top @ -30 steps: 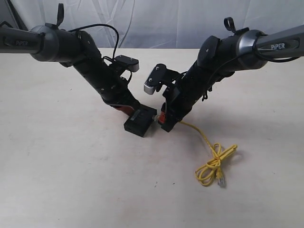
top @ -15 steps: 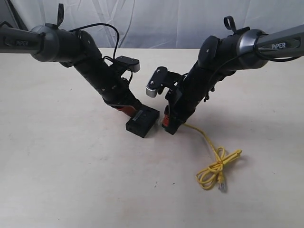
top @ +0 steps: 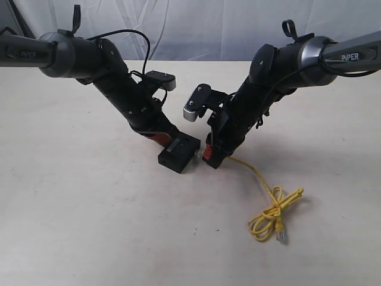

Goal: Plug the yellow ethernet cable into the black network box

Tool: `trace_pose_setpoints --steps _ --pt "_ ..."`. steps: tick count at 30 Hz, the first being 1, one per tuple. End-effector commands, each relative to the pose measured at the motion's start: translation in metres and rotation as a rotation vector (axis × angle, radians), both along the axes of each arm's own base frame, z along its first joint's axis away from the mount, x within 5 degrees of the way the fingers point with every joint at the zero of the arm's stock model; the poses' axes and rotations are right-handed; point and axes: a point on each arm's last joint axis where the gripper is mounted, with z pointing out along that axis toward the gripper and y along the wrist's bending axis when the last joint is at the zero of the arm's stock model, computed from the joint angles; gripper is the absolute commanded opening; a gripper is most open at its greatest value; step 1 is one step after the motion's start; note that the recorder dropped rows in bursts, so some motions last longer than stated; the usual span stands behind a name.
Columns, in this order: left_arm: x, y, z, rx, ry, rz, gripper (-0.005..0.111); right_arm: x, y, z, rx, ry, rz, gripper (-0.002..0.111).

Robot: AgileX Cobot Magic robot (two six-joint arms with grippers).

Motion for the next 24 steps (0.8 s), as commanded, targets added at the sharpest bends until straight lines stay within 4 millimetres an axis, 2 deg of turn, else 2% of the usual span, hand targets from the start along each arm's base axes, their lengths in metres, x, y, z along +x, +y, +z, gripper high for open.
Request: trace_pose_setpoints --steps 1,8,16,24 --pt "-0.001 -0.002 0.006 -0.003 -0.003 0.0 0.0 0.004 -0.001 0.0 0.001 -0.026 -0.019 -0.001" --pt "-0.002 -0.002 0.006 -0.006 -0.001 0.001 0.0 0.006 0.0 0.001 0.017 -0.04 -0.047 -0.001" --pt "-0.002 -0.002 0.007 -0.014 0.003 0.008 0.0 0.009 0.0 -0.014 0.003 -0.036 -0.06 -0.001" --pt "-0.002 -0.002 0.007 -0.014 0.006 0.005 0.0 0.008 -0.001 -0.015 -0.009 -0.029 -0.043 -0.001"
